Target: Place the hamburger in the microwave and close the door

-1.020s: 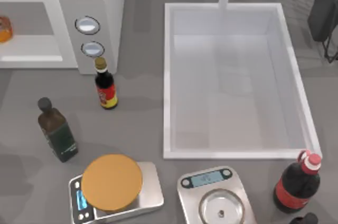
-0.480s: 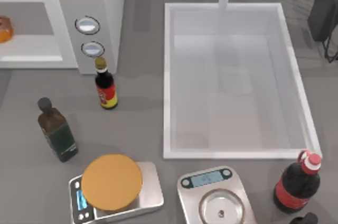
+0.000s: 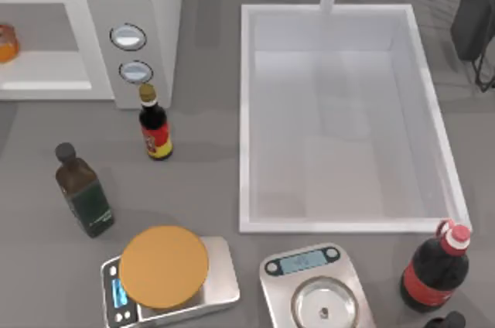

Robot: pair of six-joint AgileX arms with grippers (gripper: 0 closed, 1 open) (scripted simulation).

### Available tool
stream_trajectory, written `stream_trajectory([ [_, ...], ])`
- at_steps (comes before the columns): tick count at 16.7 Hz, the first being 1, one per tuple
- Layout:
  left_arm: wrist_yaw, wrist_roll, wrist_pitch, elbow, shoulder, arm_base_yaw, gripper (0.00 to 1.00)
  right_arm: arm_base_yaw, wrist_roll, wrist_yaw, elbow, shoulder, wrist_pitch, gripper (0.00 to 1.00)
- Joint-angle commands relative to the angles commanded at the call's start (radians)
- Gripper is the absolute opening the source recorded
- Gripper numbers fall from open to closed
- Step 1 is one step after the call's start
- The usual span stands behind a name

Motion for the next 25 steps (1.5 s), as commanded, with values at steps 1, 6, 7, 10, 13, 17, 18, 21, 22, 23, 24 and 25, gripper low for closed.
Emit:
stream_trajectory([
  [1, 0.001, 0.001, 0.039, -0.027, 0.013, 0.000, 0.00, 0.000, 0.000, 0.000, 0.000, 0.000, 0.000, 1.00],
  [6, 0.002, 0.004, 0.222, -0.148, 0.069, 0.006, 0.00, 0.000, 0.000, 0.000, 0.000, 0.000, 0.000, 1.00],
  [7, 0.002, 0.004, 0.241, -0.162, 0.075, 0.008, 0.00, 0.000, 0.000, 0.000, 0.000, 0.000, 0.000, 1.00],
  [10, 0.003, 0.004, 0.251, -0.170, 0.079, 0.008, 0.00, 0.000, 0.000, 0.000, 0.000, 0.000, 0.000, 1.00],
  [13, 0.002, 0.001, 0.251, -0.171, 0.072, 0.002, 0.00, 0.000, 0.000, 0.000, 0.000, 0.000, 0.000, 1.00],
  [17, -0.026, -0.065, 0.311, -0.277, -0.023, -0.057, 0.00, 0.000, 0.000, 0.000, 0.000, 0.000, 0.000, 1.00],
  [18, -0.034, -0.080, 0.327, -0.321, -0.055, -0.072, 0.00, 0.000, 0.000, 0.000, 0.000, 0.000, 0.000, 1.00],
  [21, -0.056, -0.124, 0.378, -0.462, -0.156, -0.114, 0.00, 0.000, 0.000, 0.000, 0.000, 0.000, 0.000, 1.00],
  [22, -0.063, -0.144, 0.397, -0.499, -0.187, -0.131, 0.00, 0.000, 0.000, 0.000, 0.000, 0.000, 0.000, 1.00],
  [23, -0.071, -0.163, 0.415, -0.528, -0.212, -0.147, 0.00, 0.000, 0.000, 0.000, 0.000, 0.000, 0.000, 1.00],
  [24, -0.078, -0.179, 0.429, -0.546, -0.230, -0.161, 0.00, 0.000, 0.000, 0.000, 0.000, 0.000, 0.000, 1.00],
  [25, -0.082, -0.186, 0.436, -0.554, -0.237, -0.168, 0.00, 0.000, 0.000, 0.000, 0.000, 0.000, 0.000, 1.00],
])
